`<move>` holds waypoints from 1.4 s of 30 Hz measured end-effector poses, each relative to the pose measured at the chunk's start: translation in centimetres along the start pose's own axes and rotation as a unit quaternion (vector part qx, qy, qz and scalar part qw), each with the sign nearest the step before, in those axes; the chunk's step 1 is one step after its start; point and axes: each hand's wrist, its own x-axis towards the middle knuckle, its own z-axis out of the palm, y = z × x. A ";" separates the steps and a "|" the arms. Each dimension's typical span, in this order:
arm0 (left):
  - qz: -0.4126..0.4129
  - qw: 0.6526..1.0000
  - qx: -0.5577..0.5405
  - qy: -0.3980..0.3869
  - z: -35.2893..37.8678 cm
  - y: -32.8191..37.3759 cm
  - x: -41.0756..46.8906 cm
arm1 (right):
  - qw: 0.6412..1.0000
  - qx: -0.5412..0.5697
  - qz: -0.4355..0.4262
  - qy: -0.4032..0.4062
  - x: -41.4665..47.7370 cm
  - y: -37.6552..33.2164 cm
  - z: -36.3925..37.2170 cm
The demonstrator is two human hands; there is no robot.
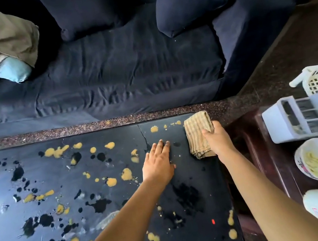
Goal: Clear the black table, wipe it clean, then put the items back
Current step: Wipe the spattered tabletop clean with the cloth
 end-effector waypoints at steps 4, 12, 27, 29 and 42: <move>0.015 0.997 0.069 -0.024 0.7 -0.1 0.8 | 0.954 -0.270 -0.103 0.084 0.1 1.0 0.6; 0.000 0.995 0.094 -0.041 0.9 -0.3 1.8 | 0.876 -0.410 -0.247 0.066 0.6 2.4 4.9; -0.012 0.993 0.100 -0.055 1.4 -0.4 2.2 | 0.893 -0.369 -0.243 0.089 3.0 0.2 6.1; -0.017 0.993 0.106 -0.052 1.4 -0.4 2.1 | 0.874 -0.382 -0.296 0.045 2.9 -0.7 7.4; -0.043 0.989 0.126 -0.065 1.4 -0.3 2.4 | 0.876 -0.373 -0.305 0.023 3.1 -2.0 8.2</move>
